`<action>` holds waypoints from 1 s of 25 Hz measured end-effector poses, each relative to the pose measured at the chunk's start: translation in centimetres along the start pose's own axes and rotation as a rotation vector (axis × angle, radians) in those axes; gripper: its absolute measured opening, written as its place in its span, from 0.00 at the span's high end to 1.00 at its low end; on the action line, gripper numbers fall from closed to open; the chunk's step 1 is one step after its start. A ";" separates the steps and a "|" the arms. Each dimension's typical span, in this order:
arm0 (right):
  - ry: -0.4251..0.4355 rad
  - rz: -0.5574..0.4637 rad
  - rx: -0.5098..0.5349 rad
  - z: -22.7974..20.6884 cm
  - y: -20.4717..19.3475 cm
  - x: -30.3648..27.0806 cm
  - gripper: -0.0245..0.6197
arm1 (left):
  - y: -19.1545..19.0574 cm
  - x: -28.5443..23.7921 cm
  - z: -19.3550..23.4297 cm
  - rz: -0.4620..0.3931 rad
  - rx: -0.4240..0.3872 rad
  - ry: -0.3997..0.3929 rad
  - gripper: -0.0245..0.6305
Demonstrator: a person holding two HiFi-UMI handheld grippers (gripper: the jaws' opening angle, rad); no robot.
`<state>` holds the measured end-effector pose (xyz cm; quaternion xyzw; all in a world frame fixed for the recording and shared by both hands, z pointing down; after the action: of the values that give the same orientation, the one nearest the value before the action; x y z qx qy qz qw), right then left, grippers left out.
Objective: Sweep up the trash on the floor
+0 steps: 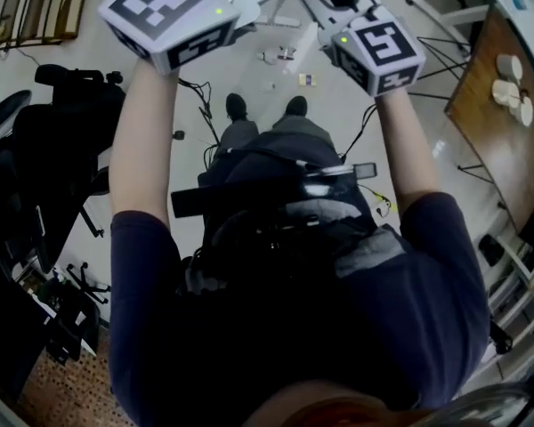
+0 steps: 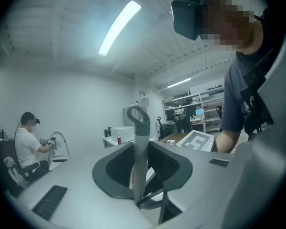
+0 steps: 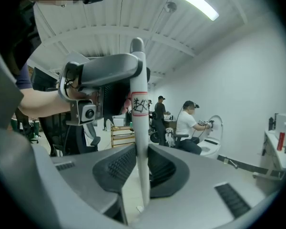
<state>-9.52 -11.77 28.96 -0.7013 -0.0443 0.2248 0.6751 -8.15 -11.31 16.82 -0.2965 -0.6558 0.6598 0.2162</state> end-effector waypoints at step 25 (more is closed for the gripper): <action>0.128 -0.009 -0.043 27.6 2.4 3.5 0.81 | -0.1 24.5 -12.7 -0.130 0.117 0.109 0.83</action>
<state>-17.35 14.85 26.10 -0.7284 -0.0088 0.1753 0.6623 -17.48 14.61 14.72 -0.2755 -0.6214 0.6643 0.3108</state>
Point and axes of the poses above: the fingertips, and each gripper's own axes: x backward along the fingers, z to its left, y out of its top, the point moved 1 cm from there along x, backward along the fingers, and after that the axes turned 3 degrees about -y, right-handed, at the moved point
